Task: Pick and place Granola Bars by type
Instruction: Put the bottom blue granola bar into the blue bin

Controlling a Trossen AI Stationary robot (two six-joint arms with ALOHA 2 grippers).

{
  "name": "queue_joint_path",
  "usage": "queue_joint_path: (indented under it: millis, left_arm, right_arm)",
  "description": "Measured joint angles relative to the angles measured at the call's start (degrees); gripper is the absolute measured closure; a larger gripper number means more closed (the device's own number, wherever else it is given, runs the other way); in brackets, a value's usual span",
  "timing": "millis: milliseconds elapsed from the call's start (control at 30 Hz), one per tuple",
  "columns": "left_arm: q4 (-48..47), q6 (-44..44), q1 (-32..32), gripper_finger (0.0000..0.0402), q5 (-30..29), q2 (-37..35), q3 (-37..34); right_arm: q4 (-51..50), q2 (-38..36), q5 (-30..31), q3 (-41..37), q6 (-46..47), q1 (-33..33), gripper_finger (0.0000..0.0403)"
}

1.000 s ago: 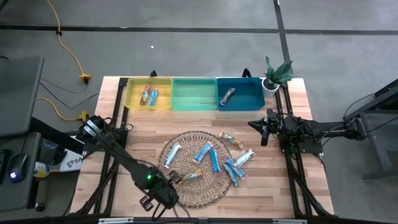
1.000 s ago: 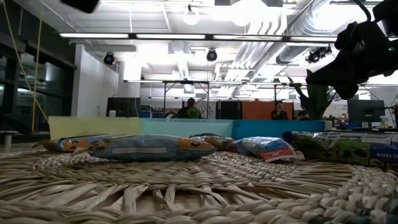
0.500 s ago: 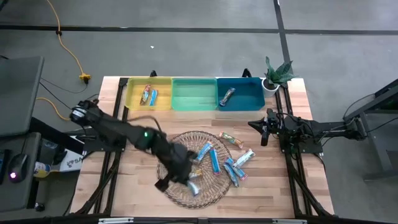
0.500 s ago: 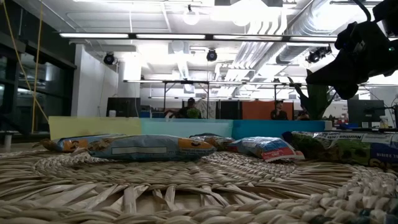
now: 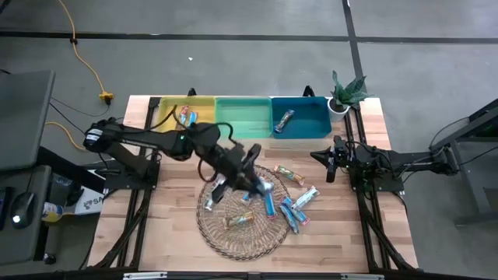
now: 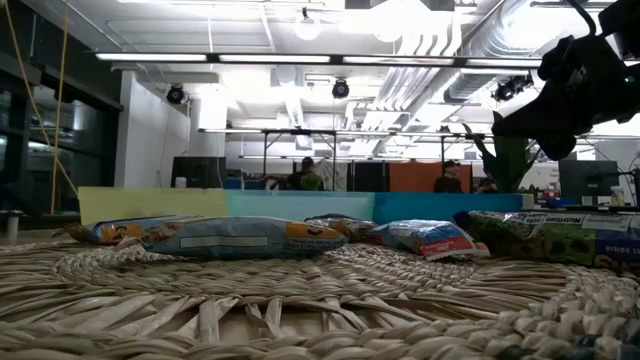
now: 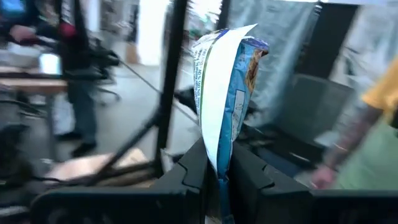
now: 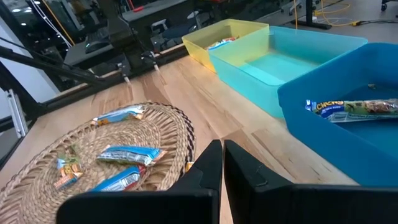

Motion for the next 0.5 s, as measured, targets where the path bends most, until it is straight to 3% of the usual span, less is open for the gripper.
queue_joint_path:
  millis: [300, 400, 500]
  left_arm:
    - [1.6, -1.1, 4.7, 0.0362, -3.6, 0.2, -0.1]
    - [1.7, -1.3, 5.8, 0.0362, -11.2, 0.2, -0.1]
    - [2.1, -0.9, 6.5, 0.0362, -22.8, 0.2, -0.1]
  right_arm:
    - [0.0, 0.0, 0.0, 0.0, 0.0, 0.0, 0.0402]
    - [0.0, 0.0, 0.0, 0.0, 0.0, 0.0, 0.0402]
    - [0.0, 0.0, 0.0, 0.0, 0.0, 0.0, 0.0402]
